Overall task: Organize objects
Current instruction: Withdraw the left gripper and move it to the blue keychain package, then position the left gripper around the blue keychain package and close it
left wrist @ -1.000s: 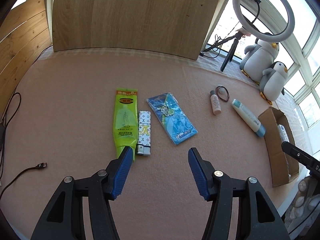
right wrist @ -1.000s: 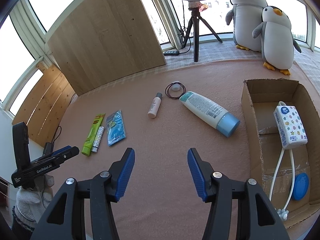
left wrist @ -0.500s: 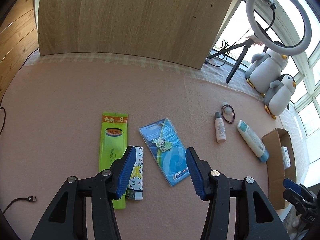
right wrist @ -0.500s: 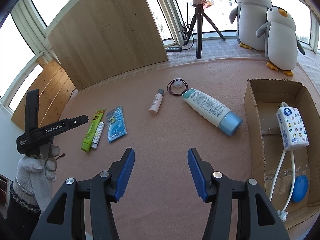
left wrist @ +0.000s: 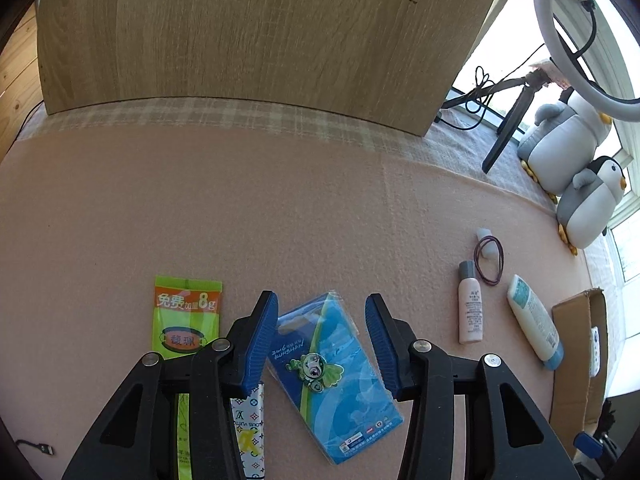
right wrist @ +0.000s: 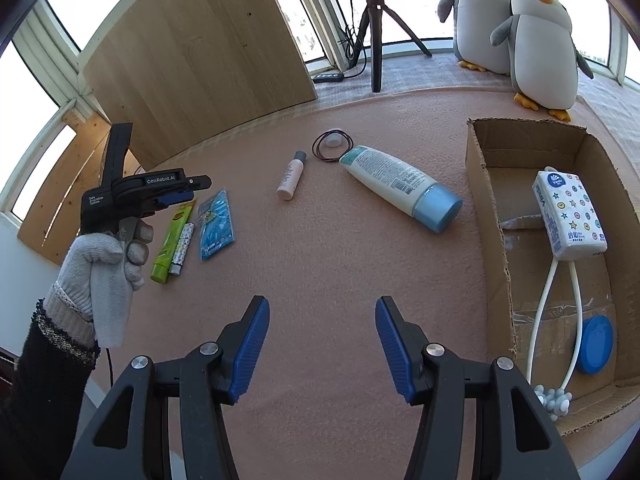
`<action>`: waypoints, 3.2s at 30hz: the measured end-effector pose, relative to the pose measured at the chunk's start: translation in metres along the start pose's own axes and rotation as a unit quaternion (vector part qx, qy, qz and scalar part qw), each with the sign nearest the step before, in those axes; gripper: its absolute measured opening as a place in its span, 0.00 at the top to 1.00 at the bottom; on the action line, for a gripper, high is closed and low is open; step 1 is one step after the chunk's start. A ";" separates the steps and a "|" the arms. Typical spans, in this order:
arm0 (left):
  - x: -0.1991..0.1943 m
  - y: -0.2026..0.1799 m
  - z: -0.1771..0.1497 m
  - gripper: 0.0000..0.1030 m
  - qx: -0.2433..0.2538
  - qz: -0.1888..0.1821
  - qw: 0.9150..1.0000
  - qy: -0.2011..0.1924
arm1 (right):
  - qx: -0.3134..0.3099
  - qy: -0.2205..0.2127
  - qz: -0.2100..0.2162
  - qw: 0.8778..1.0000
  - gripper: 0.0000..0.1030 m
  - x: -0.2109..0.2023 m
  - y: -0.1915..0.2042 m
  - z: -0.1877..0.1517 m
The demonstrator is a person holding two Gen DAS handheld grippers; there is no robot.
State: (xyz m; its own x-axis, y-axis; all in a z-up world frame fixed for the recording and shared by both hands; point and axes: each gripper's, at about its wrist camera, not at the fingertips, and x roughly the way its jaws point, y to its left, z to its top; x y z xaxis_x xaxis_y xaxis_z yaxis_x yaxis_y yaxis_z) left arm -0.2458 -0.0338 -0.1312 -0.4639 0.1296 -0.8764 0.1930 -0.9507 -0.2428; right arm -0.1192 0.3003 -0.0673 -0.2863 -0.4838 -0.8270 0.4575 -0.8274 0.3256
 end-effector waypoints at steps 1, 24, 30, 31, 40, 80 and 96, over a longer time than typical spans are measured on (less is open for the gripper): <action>0.004 0.000 0.002 0.52 0.001 0.003 1.000 0.002 | 0.002 0.000 -0.002 1.000 0.50 -0.001 -0.002 0.000; 0.005 -0.037 -0.058 0.60 0.060 -0.004 0.998 0.000 | 0.001 0.013 0.012 1.000 0.50 0.010 -0.002 0.003; -0.013 -0.044 -0.096 0.60 0.068 -0.028 0.997 0.004 | -0.005 0.014 0.019 1.000 0.50 0.013 0.004 0.002; -0.015 -0.047 -0.102 0.60 0.074 -0.029 0.997 0.004 | -0.006 0.015 0.020 1.000 0.50 0.014 0.005 0.001; -0.036 -0.068 -0.157 0.60 0.096 -0.050 0.994 0.002 | -0.013 0.028 0.025 0.999 0.50 0.022 0.011 -0.007; -0.094 -0.038 -0.222 0.31 0.089 -0.051 0.994 0.033 | -0.072 0.095 0.051 0.992 0.34 0.076 0.062 -0.029; -0.087 -0.032 -0.231 0.38 0.074 -0.089 0.992 0.046 | -0.073 0.134 0.054 0.987 0.35 0.093 0.077 -0.031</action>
State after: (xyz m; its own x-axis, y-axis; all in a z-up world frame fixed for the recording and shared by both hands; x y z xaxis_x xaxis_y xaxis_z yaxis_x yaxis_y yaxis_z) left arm -0.0114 0.0505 -0.1433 -0.3971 0.3175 -0.8611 -0.0166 -0.9406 -0.3391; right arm -0.0839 0.2002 -0.1332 -0.0041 -0.4581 -0.8889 0.5956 -0.7151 0.3658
